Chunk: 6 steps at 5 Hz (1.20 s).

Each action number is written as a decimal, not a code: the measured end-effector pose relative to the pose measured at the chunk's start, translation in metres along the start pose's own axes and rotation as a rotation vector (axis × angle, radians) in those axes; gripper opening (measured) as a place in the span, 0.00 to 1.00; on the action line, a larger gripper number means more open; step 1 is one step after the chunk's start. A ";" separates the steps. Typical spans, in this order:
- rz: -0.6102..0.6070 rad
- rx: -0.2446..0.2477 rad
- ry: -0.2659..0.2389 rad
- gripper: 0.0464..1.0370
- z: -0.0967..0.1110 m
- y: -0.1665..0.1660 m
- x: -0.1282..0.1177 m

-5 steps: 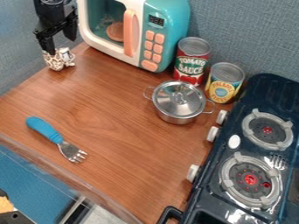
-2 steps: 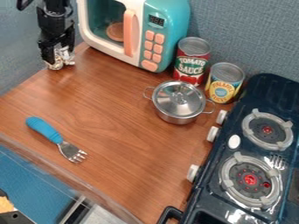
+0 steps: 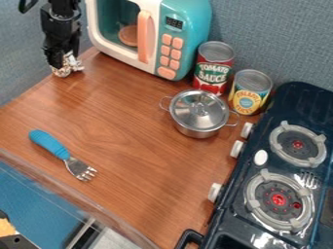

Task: Moved the object to the center of the wooden table

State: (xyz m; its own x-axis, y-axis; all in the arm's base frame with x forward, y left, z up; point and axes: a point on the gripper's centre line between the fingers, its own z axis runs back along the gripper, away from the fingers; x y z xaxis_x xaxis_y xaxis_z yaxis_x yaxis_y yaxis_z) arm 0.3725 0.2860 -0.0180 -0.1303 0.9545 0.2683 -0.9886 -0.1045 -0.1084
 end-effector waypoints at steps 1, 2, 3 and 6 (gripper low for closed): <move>-0.001 -0.010 -0.006 0.55 0.002 0.006 -0.004; -0.026 -0.017 -0.011 0.51 0.007 0.010 -0.013; -0.022 -0.029 -0.010 0.40 0.011 0.015 -0.017; -0.040 -0.118 -0.005 0.07 0.067 0.035 -0.034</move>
State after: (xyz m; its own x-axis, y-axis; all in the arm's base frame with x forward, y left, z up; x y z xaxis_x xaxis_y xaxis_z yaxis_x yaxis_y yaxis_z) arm 0.3370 0.2314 0.0333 -0.0916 0.9559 0.2792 -0.9772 -0.0323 -0.2098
